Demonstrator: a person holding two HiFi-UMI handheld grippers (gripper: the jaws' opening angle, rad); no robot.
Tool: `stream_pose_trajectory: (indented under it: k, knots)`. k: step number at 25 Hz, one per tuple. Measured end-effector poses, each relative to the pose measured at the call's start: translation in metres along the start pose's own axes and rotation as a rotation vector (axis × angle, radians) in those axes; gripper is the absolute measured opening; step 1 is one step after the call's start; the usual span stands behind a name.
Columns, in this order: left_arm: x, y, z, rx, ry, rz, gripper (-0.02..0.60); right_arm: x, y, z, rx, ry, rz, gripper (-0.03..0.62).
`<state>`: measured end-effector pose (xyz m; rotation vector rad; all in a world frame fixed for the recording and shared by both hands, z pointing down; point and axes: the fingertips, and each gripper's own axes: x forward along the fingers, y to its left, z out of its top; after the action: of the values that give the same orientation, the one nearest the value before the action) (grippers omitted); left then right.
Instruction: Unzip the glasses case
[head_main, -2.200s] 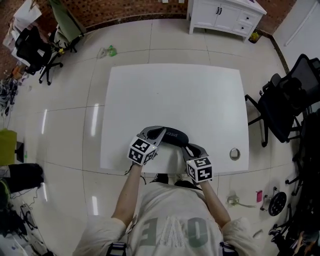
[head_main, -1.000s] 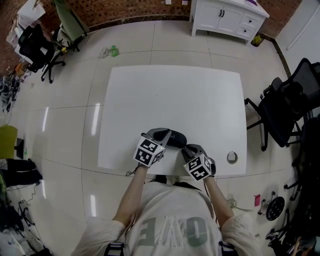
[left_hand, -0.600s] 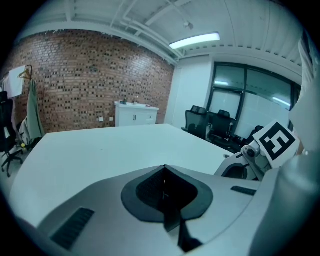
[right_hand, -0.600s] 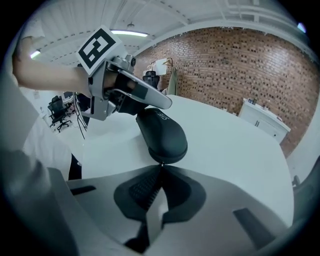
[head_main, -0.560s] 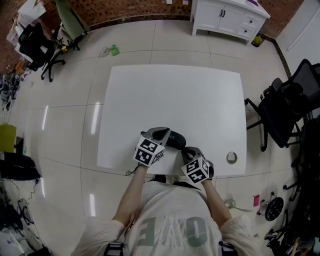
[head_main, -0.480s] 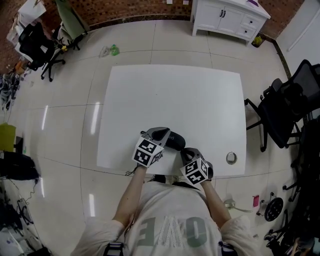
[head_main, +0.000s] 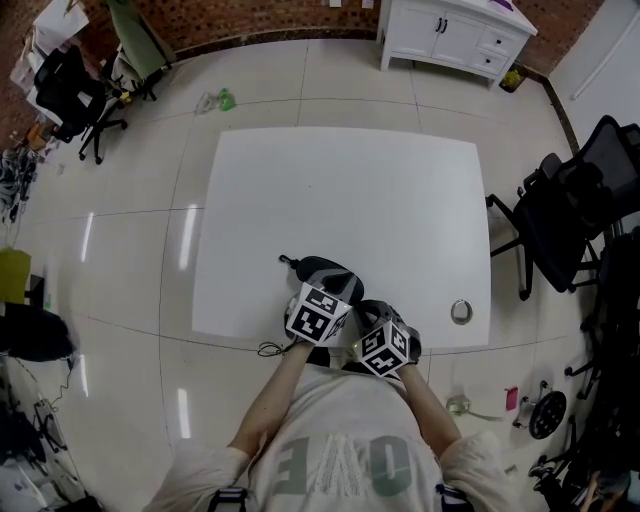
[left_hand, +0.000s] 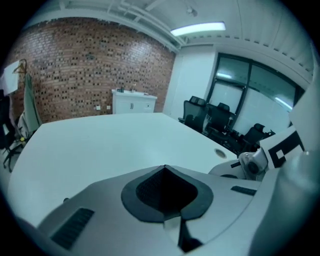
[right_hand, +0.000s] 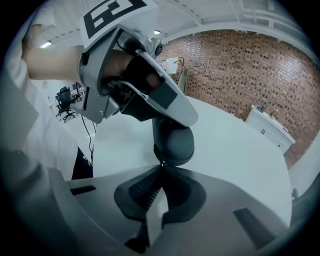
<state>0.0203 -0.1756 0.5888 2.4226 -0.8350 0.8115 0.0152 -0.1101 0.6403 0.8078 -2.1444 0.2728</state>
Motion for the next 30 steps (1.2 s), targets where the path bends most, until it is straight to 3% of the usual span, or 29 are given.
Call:
stream_pose_trajectory:
  k: [5,9,15,18,23,30]
  knots:
    - [0.001,0.002,-0.003,-0.112,0.01,-0.023,-0.008,-0.002,-0.01,-0.007,-0.008,0.013,-0.027,0.0]
    - [0.001,0.002,-0.004,-0.139,0.0,-0.032,-0.008,0.002,-0.034,-0.011,-0.013,0.027,-0.049,0.0]
    - [-0.001,-0.001,-0.003,-0.157,-0.017,-0.052,-0.008,0.007,-0.047,-0.006,-0.134,0.055,-0.001,0.0]
    - [-0.018,0.008,-0.006,-0.153,-0.065,0.015,-0.008,0.007,-0.049,-0.007,-0.124,0.062,-0.028,0.0]
    - [-0.059,0.049,-0.026,-0.35,-0.169,0.16,-0.008,0.002,-0.053,-0.012,-0.07,0.048,-0.049,0.0]
    - [-0.07,0.062,-0.078,-0.452,-0.083,0.234,-0.008,0.002,-0.046,-0.012,-0.101,0.054,-0.051,0.0]
